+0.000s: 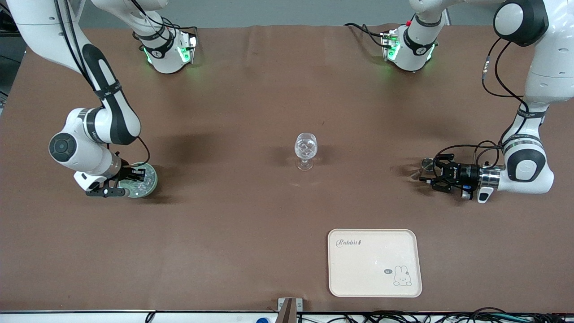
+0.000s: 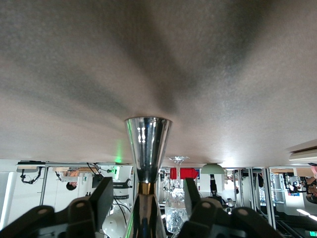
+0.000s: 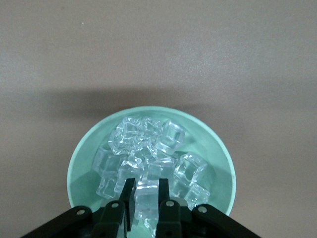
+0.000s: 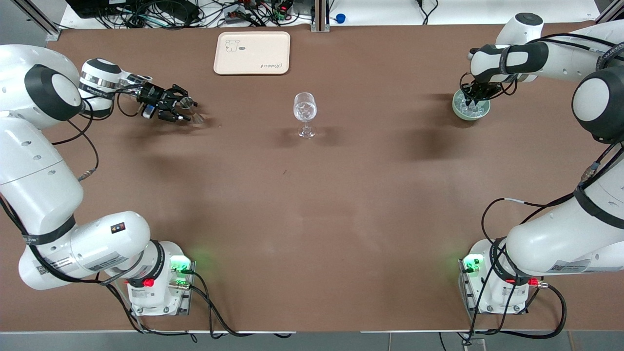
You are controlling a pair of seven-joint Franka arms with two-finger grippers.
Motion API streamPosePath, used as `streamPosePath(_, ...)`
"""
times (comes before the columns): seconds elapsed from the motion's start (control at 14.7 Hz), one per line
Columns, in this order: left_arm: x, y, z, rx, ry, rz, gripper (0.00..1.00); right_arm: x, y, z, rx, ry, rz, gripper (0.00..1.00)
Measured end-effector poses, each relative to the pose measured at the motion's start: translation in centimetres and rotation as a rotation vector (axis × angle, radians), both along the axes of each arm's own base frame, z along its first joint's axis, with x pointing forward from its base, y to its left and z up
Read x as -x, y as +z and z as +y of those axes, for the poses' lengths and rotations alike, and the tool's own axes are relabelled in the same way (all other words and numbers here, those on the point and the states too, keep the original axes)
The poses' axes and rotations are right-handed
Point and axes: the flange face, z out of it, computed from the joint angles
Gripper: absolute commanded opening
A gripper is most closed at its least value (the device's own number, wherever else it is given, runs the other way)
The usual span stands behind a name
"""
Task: Pour wine and add ice with both arms
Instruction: 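Lift the ice cube with the right gripper while the left gripper lifts the jigger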
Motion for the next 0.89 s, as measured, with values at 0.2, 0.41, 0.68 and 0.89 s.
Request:
streamPosePath(0.2, 0.0, -0.2, -0.2, 0.002, -0.002, 0.003, 0.59, -1.0, 2.2, -0.1, 0.000, -0.007, -0.016, 0.05)
streamPosePath(0.41, 0.1, -0.5, -0.3, 0.004, -0.002, 0.007, 0.55, -3.0, 7.8, -0.9, -0.001, -0.020, -0.031, 0.05)
streamPosePath(0.68, 0.1, -0.6, -0.3, 0.004, -0.002, 0.008, 0.47, -5.2, 16.2, -1.3, 0.000, -0.024, -0.109, 0.05)
streamPosePath(0.89, 0.2, -0.8, -0.3, 0.004, -0.001, 0.010, 0.38, -5.5, 22.9, -1.1, -0.005, -0.024, -0.094, 0.06)
